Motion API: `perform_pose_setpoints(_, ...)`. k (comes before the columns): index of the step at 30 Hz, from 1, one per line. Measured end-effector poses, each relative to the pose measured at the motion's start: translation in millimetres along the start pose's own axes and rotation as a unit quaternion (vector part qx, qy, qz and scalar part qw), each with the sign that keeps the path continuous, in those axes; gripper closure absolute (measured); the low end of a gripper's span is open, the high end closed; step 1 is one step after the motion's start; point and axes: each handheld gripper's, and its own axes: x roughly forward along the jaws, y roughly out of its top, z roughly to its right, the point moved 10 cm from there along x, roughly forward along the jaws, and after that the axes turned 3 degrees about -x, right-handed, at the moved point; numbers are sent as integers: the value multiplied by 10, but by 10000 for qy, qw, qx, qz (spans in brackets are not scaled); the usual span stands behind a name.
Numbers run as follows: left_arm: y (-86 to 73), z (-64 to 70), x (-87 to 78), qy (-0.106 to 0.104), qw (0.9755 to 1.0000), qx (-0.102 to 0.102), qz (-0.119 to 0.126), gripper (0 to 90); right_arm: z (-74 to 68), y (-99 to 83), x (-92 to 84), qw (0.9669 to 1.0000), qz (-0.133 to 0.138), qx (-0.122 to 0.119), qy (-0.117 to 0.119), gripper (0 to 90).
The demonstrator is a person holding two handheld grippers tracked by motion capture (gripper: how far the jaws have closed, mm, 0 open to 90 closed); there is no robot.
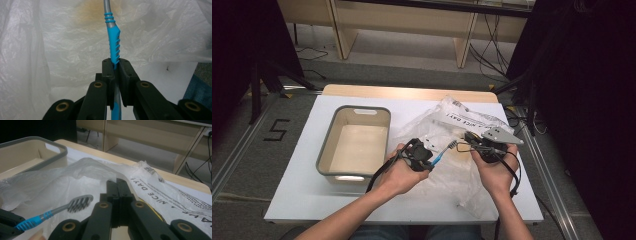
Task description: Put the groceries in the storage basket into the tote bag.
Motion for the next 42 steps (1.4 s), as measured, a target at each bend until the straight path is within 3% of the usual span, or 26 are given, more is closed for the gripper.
perform_pose_setpoints(15,47,-19,187,69,9999,-52,-109,833,-18,16,-6,10000,22,-16,19,900)
perform_pose_setpoints(24,65,-66,316,130,9994,-71,-300,832,-27,20,-3,10000,34,-37,39,900)
perform_pose_setpoints(35,108,-122,501,182,9985,-225,-470,832,-59,7,14,9999,3,-48,92,900)
perform_pose_setpoints(42,183,-146,562,217,9983,-322,-435,831,-89,-8,29,9999,-35,-65,131,900)
